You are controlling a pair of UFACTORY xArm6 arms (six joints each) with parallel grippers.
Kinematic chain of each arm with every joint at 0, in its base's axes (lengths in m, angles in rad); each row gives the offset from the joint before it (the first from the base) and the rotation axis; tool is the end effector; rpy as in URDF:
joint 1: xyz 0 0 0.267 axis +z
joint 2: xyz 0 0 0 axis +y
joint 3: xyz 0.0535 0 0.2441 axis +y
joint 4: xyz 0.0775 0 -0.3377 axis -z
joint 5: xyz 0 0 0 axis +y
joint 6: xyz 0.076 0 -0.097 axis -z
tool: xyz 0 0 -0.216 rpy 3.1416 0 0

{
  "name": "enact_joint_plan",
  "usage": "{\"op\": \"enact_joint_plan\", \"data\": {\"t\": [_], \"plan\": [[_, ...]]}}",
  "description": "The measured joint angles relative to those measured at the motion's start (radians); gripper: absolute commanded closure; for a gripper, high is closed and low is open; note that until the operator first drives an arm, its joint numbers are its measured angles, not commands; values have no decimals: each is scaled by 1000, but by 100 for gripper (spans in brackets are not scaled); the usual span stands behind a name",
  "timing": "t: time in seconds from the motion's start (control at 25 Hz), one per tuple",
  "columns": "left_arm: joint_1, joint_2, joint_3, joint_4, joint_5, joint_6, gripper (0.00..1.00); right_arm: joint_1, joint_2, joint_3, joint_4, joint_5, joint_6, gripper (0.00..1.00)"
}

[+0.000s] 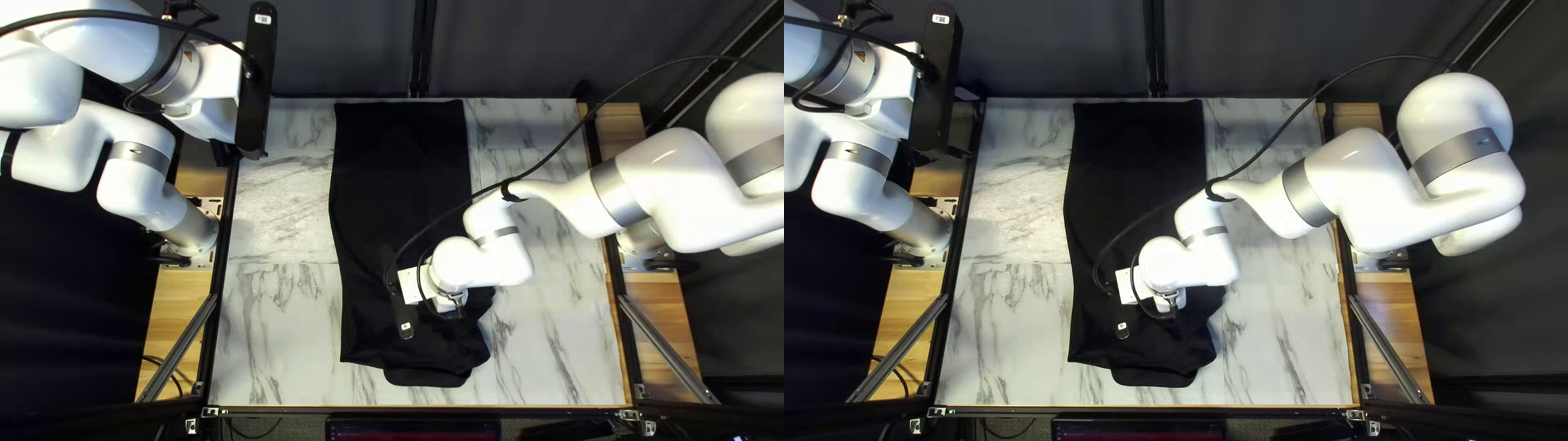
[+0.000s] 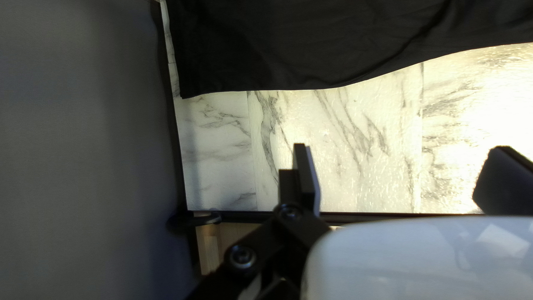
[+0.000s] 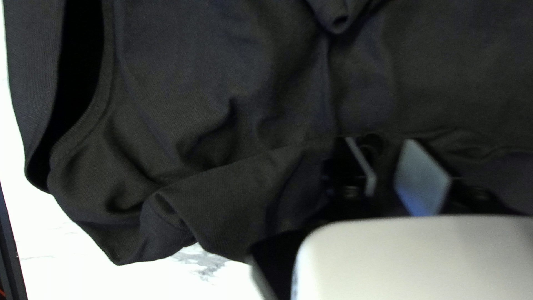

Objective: Fold t-shirt

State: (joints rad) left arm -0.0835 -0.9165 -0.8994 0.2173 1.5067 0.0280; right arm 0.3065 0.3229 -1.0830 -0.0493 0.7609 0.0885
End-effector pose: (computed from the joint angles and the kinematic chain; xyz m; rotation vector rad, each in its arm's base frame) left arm 0.3180 0.0399 0.3471 -2.8945 0.1326 -0.4602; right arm 0.4723 0.1412 -0.0228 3.0831 0.3932 0.0091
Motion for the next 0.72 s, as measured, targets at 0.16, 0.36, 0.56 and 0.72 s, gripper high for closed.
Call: {"op": "enact_joint_plan", "data": {"t": [0.16, 0.36, 0.56, 0.72], "plan": [[0, 0, 0, 0, 0, 0, 0, -7, -47, 41, -40, 9, 83, 100], [0, 0, 0, 0, 0, 0, 0, -10, -134, 104, -100, 33, 223, 100], [0, 0, 0, 0, 0, 0, 0, -19, -213, 175, -150, 22, 332, 99], [0, 0, 0, 0, 0, 0, 0, -37, -241, 219, -181, -18, 394, 75]]}}
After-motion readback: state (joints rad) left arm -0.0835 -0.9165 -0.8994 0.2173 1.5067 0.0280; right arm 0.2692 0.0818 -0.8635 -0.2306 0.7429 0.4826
